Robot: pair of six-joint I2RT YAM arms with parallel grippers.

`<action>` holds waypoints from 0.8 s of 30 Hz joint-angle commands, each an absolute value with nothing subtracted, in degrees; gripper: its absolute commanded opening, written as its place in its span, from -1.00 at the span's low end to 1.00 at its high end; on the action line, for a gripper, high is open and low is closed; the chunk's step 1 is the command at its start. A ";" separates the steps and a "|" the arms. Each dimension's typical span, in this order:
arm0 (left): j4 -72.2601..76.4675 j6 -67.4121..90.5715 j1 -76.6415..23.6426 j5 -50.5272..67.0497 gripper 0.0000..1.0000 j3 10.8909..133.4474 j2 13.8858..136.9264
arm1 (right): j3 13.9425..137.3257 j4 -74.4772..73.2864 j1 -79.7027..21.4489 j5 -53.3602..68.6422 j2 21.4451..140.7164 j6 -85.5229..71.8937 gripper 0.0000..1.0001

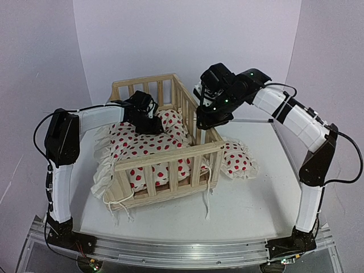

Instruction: Set up the pet bed

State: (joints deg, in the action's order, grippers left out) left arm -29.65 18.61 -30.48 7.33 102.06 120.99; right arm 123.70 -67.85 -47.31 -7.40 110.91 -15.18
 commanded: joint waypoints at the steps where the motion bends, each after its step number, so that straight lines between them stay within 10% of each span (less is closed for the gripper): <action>1: -23.21 15.00 -29.92 4.72 -0.04 107.13 125.82 | 127.29 -67.81 -49.07 -11.69 111.49 -19.98 -0.42; 7: -22.12 10.04 -29.75 9.17 0.07 114.47 130.35 | 121.11 -59.34 -52.89 -20.58 111.16 -32.46 -1.00; 17: -35.08 1.93 -28.74 8.06 0.76 111.94 107.49 | 112.01 -41.88 -57.45 -41.27 111.51 -43.84 -1.00; 24: -36.91 11.37 -27.34 8.34 0.83 101.77 90.48 | 113.22 -35.96 -62.14 -59.23 114.24 -48.08 -1.00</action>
